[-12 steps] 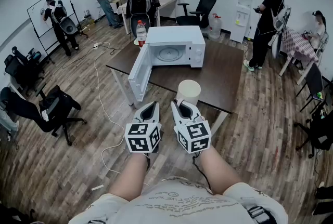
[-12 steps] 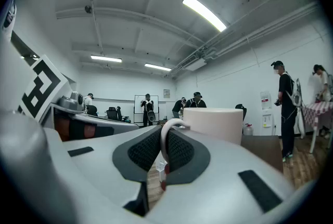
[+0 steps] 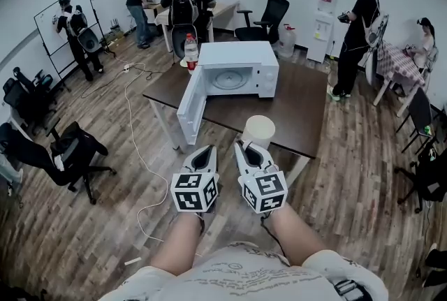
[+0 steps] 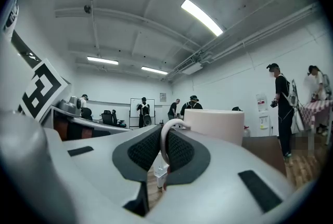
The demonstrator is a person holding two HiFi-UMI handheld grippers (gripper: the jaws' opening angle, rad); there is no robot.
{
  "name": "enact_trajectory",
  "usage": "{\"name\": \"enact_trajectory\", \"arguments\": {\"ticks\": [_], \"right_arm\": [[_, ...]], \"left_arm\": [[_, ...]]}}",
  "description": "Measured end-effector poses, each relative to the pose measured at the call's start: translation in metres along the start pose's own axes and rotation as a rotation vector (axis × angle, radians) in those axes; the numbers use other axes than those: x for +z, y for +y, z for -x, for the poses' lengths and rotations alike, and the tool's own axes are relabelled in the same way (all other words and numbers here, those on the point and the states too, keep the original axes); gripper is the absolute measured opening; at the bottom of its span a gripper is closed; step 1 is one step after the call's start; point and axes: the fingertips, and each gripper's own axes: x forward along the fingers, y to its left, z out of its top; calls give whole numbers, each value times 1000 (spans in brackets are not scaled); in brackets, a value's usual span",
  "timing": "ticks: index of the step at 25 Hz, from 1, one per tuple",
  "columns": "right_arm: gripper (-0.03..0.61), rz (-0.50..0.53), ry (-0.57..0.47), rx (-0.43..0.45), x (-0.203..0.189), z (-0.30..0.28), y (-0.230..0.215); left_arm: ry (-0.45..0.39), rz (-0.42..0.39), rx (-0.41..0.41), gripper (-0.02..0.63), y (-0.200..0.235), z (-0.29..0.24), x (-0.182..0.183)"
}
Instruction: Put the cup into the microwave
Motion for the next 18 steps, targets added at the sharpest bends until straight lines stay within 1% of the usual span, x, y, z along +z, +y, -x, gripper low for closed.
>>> {"name": "enact_trajectory", "arguments": {"ticks": [8,11,15,18], "right_arm": [[28,17,25,16,-14,-25,17],[28,21,29,24,-17,-35,24],[27,15,38,37,-18,-46,24],[28,5,4,63,-18,-53,22]], "left_arm": [[16,-15,-42,12,26,-7,-6],[13,-9,-42,12,40,-9,-2],[10,3,-32,12,53,-14,0],[7,7,-21,12,64,-23,-2]]}}
